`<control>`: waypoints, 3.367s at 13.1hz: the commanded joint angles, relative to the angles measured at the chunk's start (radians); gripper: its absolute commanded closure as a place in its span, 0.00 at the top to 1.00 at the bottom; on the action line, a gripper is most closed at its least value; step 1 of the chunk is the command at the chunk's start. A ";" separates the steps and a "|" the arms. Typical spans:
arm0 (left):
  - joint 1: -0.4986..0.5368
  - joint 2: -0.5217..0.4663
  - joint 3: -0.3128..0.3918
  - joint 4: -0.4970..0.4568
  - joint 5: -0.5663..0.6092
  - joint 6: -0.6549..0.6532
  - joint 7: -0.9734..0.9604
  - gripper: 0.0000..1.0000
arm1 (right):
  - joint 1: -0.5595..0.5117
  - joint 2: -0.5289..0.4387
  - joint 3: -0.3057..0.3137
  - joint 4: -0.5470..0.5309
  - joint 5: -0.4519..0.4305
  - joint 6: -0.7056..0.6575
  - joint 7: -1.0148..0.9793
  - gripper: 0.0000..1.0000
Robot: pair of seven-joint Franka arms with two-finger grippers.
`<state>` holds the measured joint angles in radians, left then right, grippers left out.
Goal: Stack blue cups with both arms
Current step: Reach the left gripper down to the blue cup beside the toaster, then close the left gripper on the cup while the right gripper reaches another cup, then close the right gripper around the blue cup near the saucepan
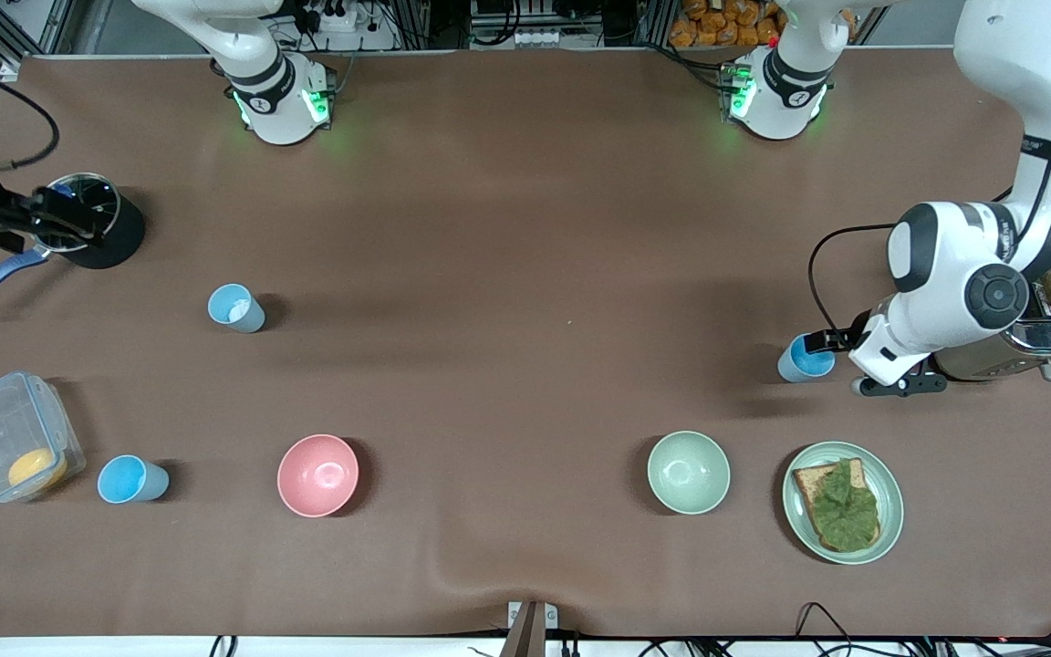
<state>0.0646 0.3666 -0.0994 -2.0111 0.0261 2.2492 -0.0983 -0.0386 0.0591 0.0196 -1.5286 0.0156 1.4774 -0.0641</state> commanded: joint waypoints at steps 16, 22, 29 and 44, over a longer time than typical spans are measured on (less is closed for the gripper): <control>0.006 0.071 -0.002 0.023 -0.012 0.055 -0.004 0.00 | -0.049 0.056 0.011 -0.540 0.020 0.550 -0.104 1.00; 0.004 0.064 -0.002 0.029 -0.015 0.050 -0.004 0.00 | -0.155 0.054 0.011 -0.744 0.020 0.767 -0.229 1.00; 0.009 0.069 -0.002 0.032 -0.015 0.050 -0.003 0.00 | -0.158 0.088 0.013 -0.794 0.030 0.883 -0.235 1.00; 0.001 0.075 -0.002 0.031 -0.015 0.049 -0.004 0.00 | -0.118 0.154 0.014 -0.843 0.083 0.971 -0.229 0.00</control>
<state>0.0683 0.4403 -0.0990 -1.9872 0.0261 2.2986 -0.0984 -0.1599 0.2119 0.0330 -2.3766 0.0757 2.4432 -0.2822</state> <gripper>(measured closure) 0.965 0.749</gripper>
